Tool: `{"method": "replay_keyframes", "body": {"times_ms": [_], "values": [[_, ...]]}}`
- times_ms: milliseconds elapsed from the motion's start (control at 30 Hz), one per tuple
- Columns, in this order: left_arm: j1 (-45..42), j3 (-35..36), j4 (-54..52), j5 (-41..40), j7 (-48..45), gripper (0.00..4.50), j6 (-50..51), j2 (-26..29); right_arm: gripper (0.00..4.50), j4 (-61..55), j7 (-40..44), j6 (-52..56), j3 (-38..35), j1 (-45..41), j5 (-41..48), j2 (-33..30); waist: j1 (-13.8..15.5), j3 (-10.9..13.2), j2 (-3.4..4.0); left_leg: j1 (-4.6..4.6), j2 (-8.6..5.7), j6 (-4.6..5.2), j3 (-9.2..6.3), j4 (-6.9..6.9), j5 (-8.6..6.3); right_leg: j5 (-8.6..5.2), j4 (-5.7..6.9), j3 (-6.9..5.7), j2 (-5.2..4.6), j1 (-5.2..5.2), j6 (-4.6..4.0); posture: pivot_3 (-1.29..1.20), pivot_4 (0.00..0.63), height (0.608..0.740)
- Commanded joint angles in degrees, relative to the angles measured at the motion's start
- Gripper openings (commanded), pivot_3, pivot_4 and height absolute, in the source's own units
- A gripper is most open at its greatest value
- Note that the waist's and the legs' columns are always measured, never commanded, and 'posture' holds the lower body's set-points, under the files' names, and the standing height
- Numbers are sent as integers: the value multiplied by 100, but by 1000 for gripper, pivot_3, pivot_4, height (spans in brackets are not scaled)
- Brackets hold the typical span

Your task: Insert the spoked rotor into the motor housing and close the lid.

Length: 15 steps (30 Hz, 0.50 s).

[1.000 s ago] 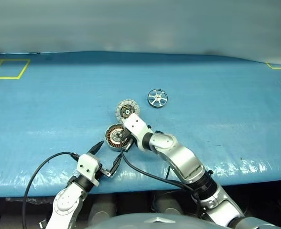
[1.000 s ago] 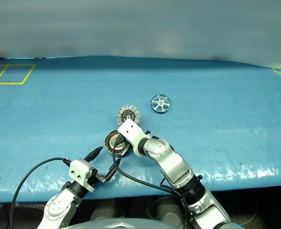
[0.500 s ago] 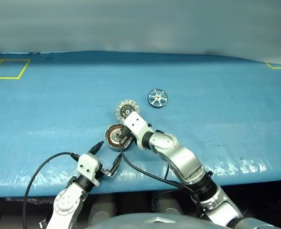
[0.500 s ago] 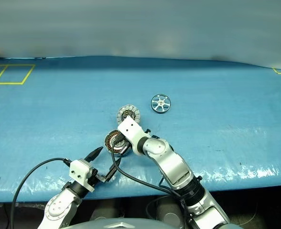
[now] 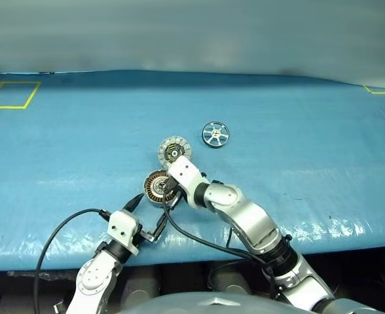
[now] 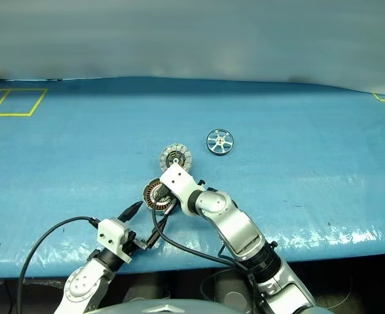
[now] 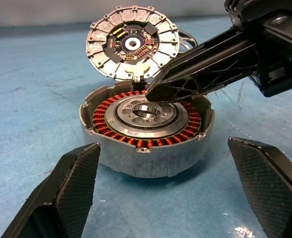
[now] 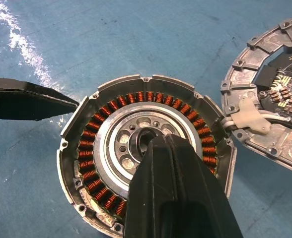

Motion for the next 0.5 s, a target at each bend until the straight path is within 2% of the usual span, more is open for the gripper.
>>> {"method": "replay_keyframes", "body": {"times_ms": [33, 500], "values": [[-1, -39, -333, -28, 25, 4500, 40, -11, 31, -32, 19, -82, 18, -33, 54, 91, 0, 0, 0, 0, 0, 0, 0, 0, 0, 0, 0, 0, 0, 0, 0, 0, 150, 740], [5, -36, -502, -48, 20, 4500, 246, 23, 31, 97, 22, -266, 19, 120, 139, 287, -8, 0, 0, 3, 1, 0, 0, 0, 0, 0, 0, 0, 1, -1, 0, 0, 150, 740]]}}
